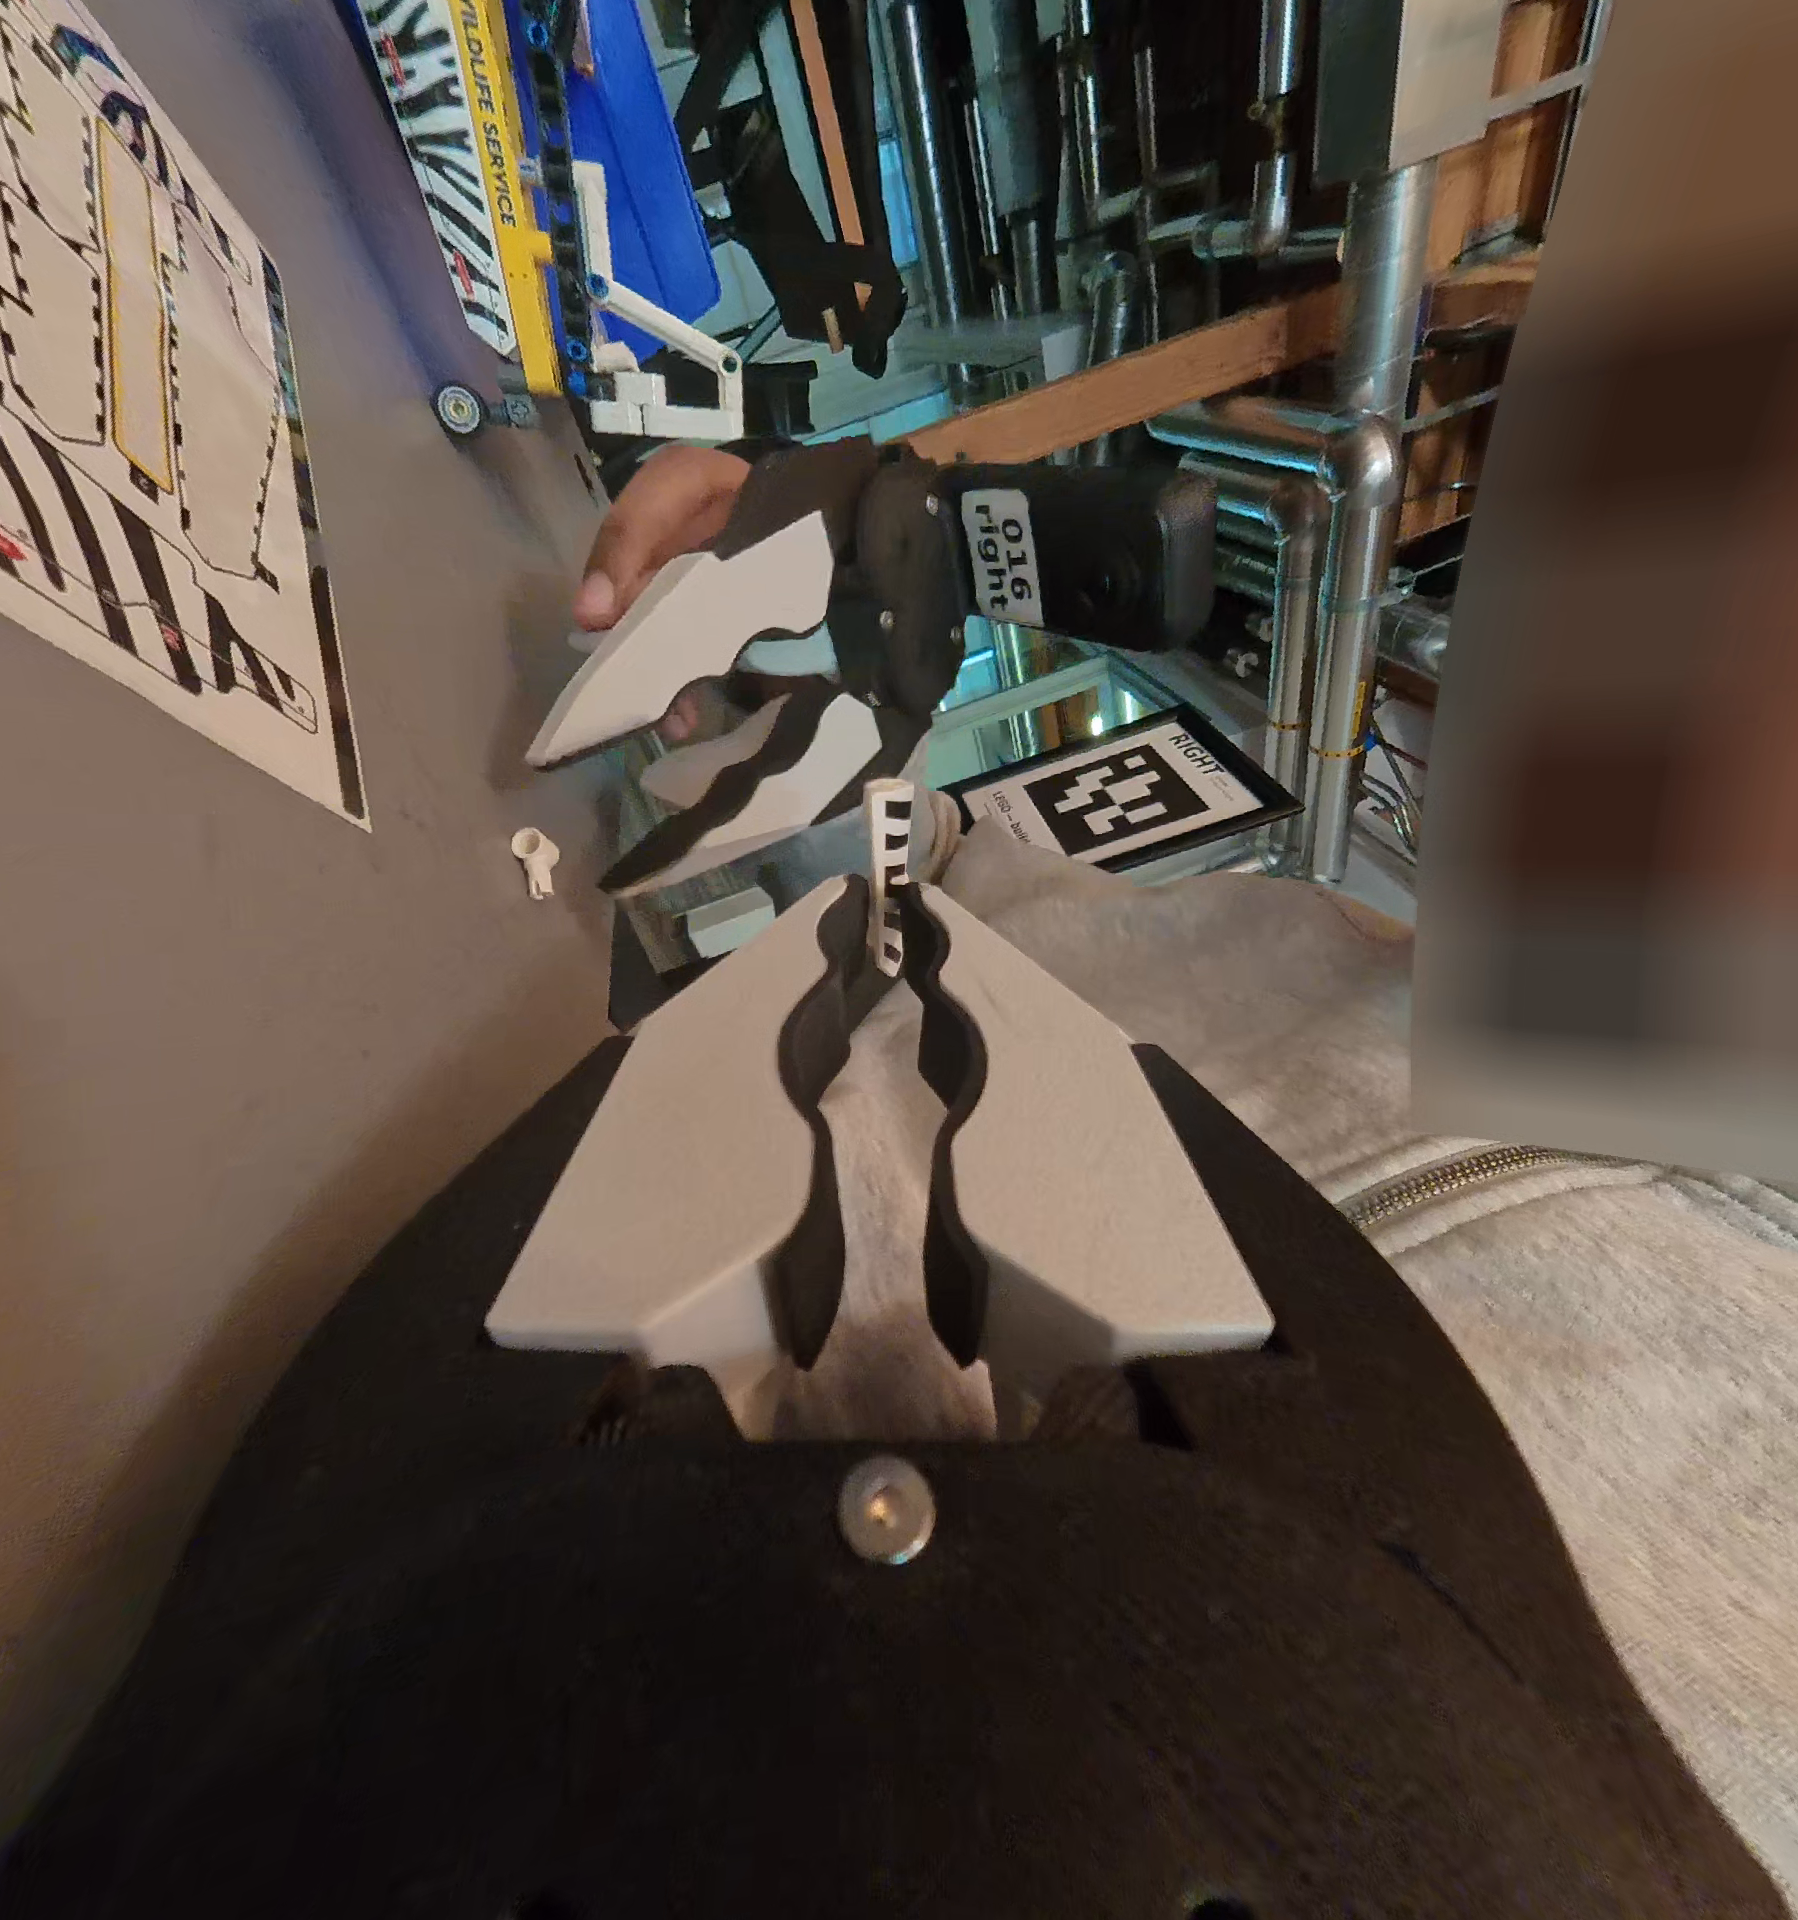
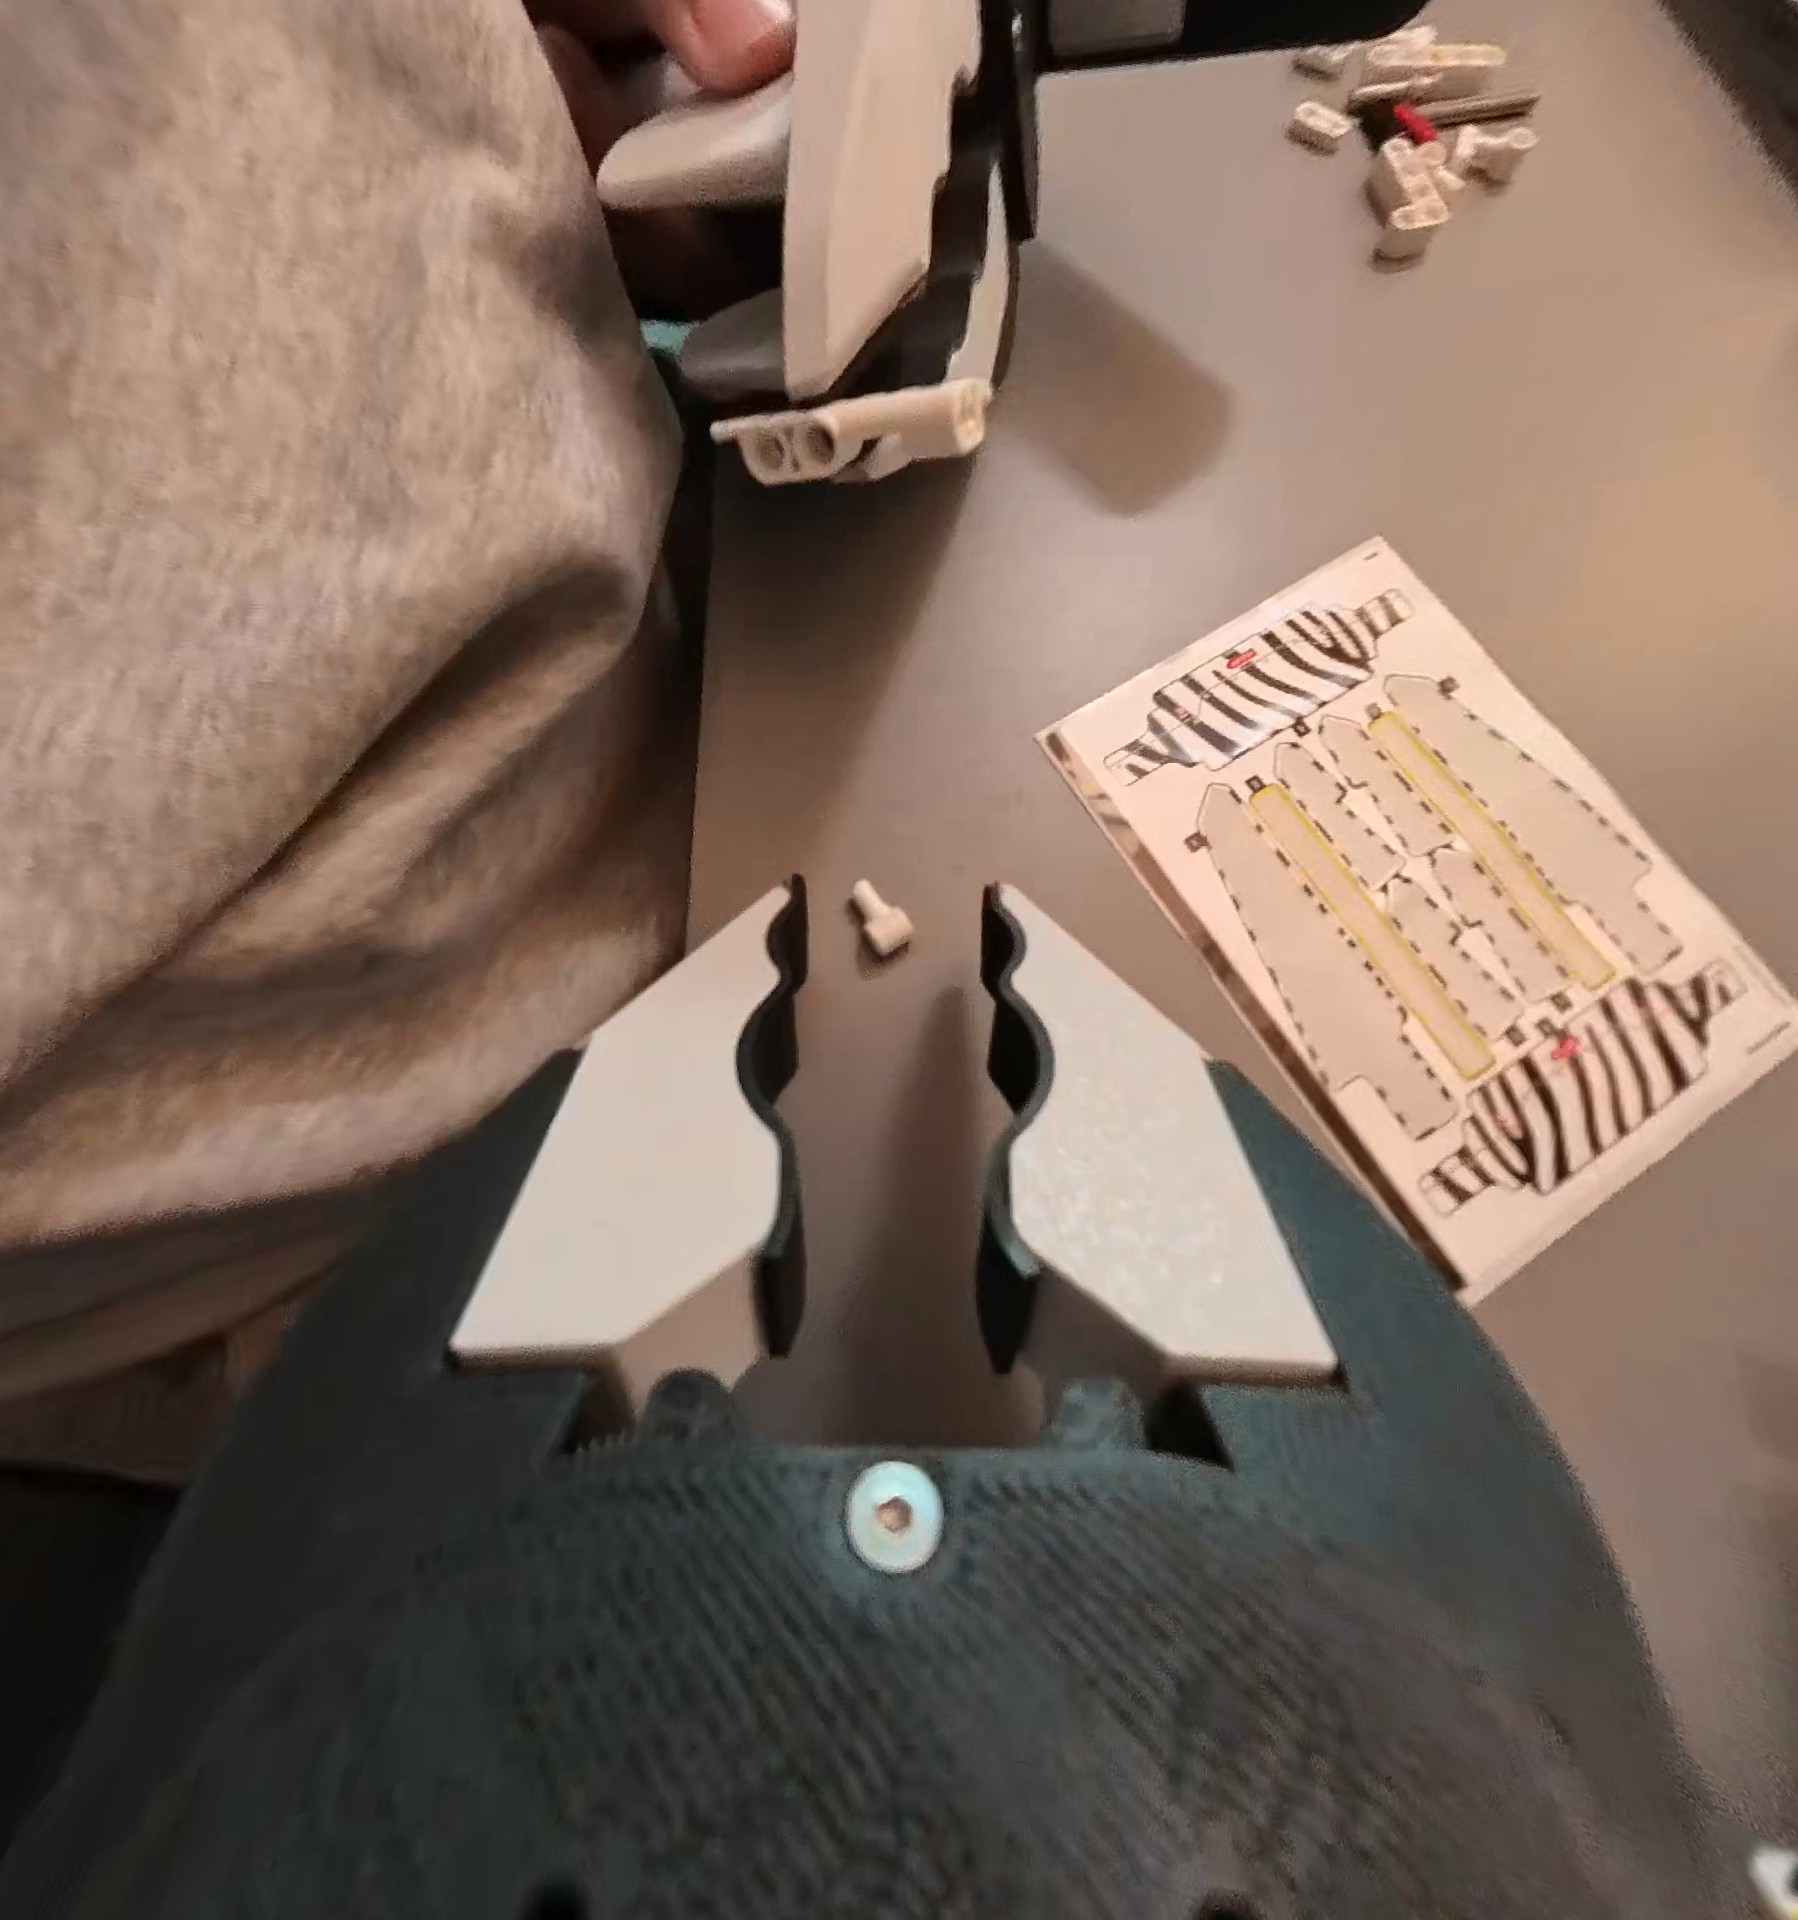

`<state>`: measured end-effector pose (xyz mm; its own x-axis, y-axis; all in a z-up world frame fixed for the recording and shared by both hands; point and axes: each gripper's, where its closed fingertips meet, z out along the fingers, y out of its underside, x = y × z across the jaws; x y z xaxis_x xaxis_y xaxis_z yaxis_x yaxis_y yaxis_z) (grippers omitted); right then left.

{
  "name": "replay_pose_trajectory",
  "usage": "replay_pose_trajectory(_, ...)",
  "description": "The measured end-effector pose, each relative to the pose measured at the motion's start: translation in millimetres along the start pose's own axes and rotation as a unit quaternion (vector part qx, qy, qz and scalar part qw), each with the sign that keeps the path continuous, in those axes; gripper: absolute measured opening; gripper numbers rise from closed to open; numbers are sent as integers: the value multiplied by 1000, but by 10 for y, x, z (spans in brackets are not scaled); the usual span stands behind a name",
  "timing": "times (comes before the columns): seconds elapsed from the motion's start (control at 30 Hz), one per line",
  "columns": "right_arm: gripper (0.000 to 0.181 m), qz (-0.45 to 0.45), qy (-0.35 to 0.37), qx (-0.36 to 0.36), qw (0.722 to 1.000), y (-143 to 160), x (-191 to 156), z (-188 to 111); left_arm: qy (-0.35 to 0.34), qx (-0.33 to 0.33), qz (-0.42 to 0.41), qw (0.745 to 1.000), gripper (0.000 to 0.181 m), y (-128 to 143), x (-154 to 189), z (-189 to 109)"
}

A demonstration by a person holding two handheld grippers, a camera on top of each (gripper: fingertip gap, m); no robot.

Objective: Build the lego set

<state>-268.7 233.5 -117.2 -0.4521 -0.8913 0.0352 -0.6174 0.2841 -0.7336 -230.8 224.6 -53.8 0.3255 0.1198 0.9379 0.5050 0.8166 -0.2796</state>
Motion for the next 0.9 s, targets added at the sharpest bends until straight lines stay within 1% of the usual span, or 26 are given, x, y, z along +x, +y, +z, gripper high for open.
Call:
replay_pose_trajectory(0.1,19,-31,-28,-27,999,74,19,47,2,3,0,1000,4,-24,8,-19)
replay_pose_trajectory(0.17,17,-39,-53,-36,997,95,-21,59,3,-2,-5,1000,4,-18,5,-8)
replay_pose_trajectory(0.23,15,-39,-61,-47,996,132,-21,75,4,-8,-6,1000,4,-8,6,9)
replay_pose_trajectory(0.33,9,-35,-68,-37,996,123,-62,91,1,-13,-7,1000,4,6,-2,18)
replay_pose_trajectory(0.47,8,-18,-58,2,998,64,-131,125,1,0,-22,1000,4,-29,-20,-7)
replay_pose_trajectory(0.5,8,-17,-40,28,999,-7,-117,122,3,10,-28,1000,4,-57,-25,-25)
replay_pose_trajectory(0.57,7,7,7,113,994,-290,-66,39,8,39,-37,999,4,-144,-23,-75)
replay_pose_trajectory(0.63,6,49,63,181,980,-546,26,-74,-3,64,-36,997,4,-219,-46,-133)
replay_pose_trajectory(0.67,6,61,97,197,974,-618,75,-107,-12,69,-34,997,1,-239,-59,-153)
replay_pose_trajectory(0.77,6,50,202,185,960,-662,213,-74,-33,67,-28,997,0,-269,-89,-173)
replay_pose_trajectory(0.87,6,44,251,176,951,-689,287,45,-71,63,-4,995,0,-362,-154,-251)
replay_pose_trajectory(0.9,6,41,263,160,951,-663,317,88,-87,56,3,995,0,-381,-178,-272)
